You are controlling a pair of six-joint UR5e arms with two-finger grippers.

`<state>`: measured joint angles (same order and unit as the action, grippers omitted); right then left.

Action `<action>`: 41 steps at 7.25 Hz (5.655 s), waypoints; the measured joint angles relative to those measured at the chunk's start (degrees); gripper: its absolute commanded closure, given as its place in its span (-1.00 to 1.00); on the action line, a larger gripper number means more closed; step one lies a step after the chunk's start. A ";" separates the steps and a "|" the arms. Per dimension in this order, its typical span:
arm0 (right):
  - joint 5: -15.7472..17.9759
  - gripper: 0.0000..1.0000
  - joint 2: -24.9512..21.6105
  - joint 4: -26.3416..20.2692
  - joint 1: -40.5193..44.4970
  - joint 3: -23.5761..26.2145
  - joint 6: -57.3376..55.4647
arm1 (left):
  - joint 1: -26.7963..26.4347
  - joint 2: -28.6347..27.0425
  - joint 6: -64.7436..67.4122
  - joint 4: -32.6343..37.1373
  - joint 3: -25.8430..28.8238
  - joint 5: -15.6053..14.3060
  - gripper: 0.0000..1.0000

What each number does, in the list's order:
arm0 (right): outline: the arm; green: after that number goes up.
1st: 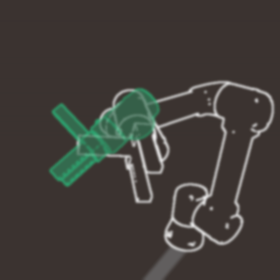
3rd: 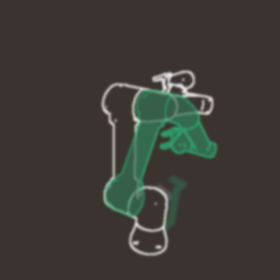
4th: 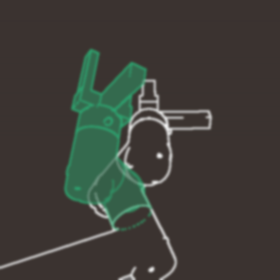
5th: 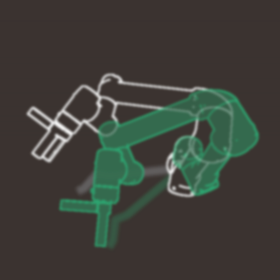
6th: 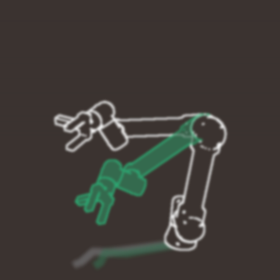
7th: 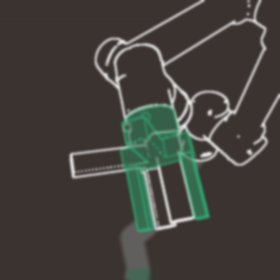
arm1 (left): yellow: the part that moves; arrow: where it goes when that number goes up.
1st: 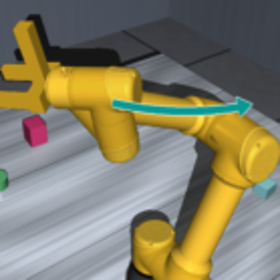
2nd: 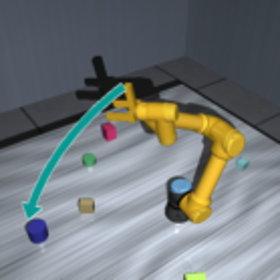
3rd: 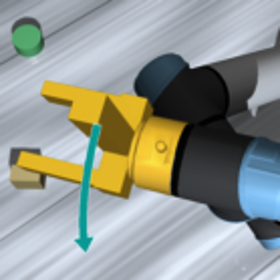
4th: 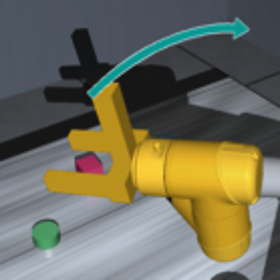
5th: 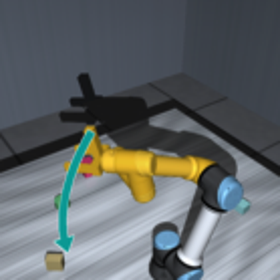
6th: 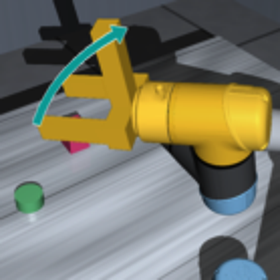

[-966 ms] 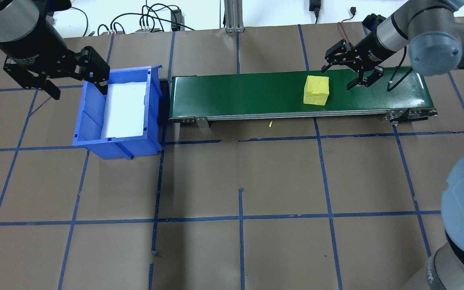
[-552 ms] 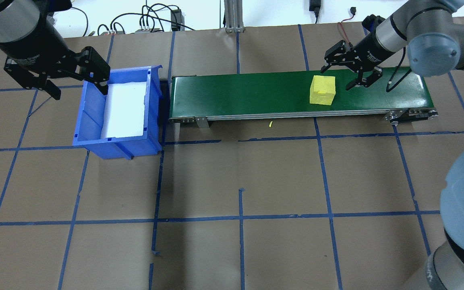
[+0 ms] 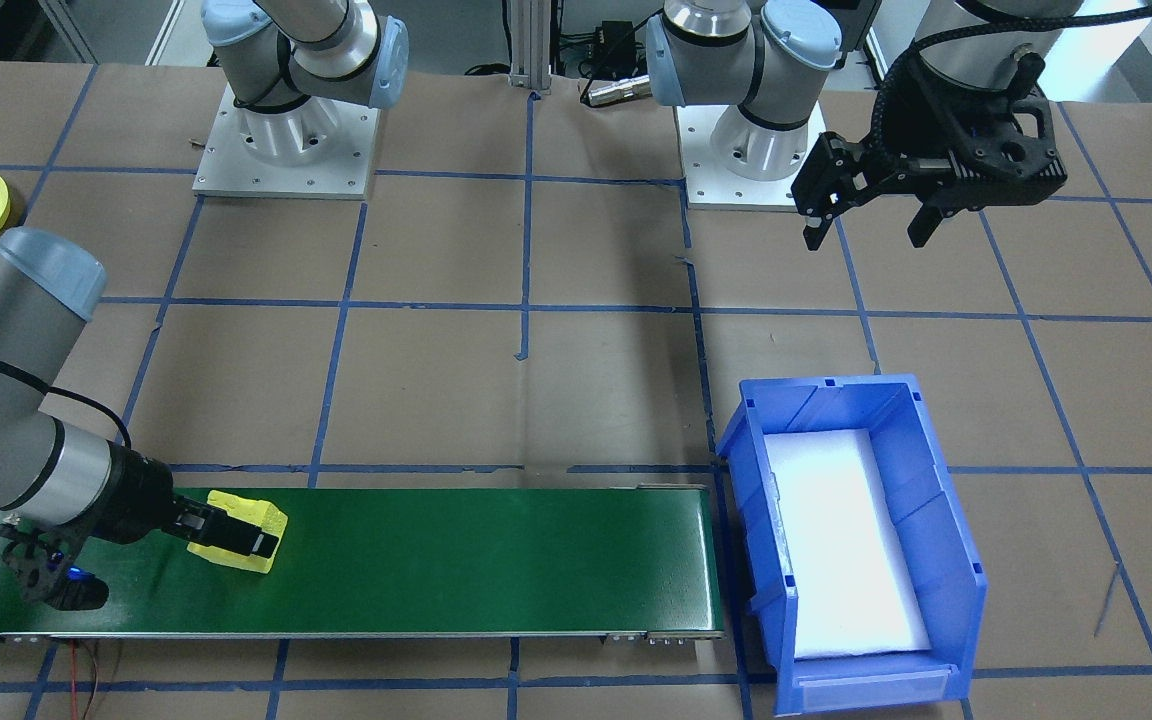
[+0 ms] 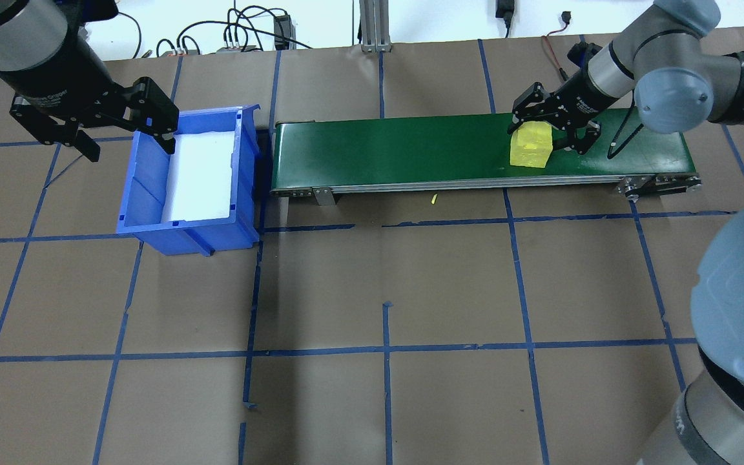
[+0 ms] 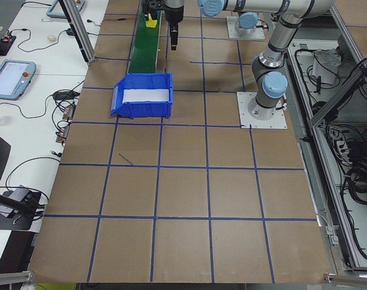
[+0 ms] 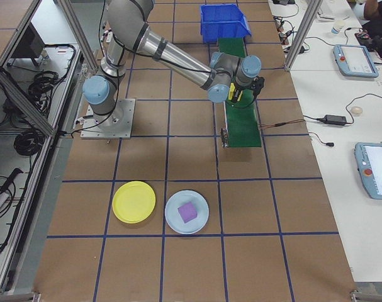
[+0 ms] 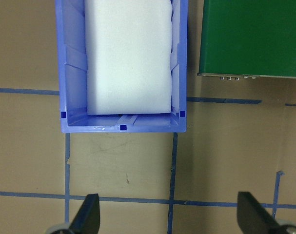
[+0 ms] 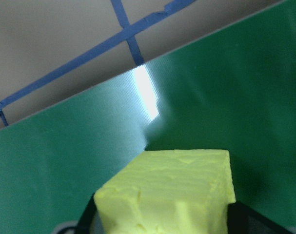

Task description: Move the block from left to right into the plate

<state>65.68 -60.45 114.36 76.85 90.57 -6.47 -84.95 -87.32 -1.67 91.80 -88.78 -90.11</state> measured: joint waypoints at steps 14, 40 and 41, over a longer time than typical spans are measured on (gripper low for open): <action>30.77 0.41 -19.32 -10.97 -55.84 13.85 78.05 | -0.13 0.13 0.26 -0.57 0.10 0.20 -1.00; 21.44 -0.99 -29.25 -30.42 13.32 -2.10 -0.99 | -0.13 0.13 0.26 -0.49 0.23 0.11 -1.00; 21.68 -0.98 -29.19 -30.22 13.38 -1.85 -1.11 | -0.13 0.15 0.26 -0.50 0.13 0.11 -1.00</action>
<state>87.36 -89.65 84.15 90.22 88.72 -7.58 -85.08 -87.17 -1.41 91.30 -88.65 -90.00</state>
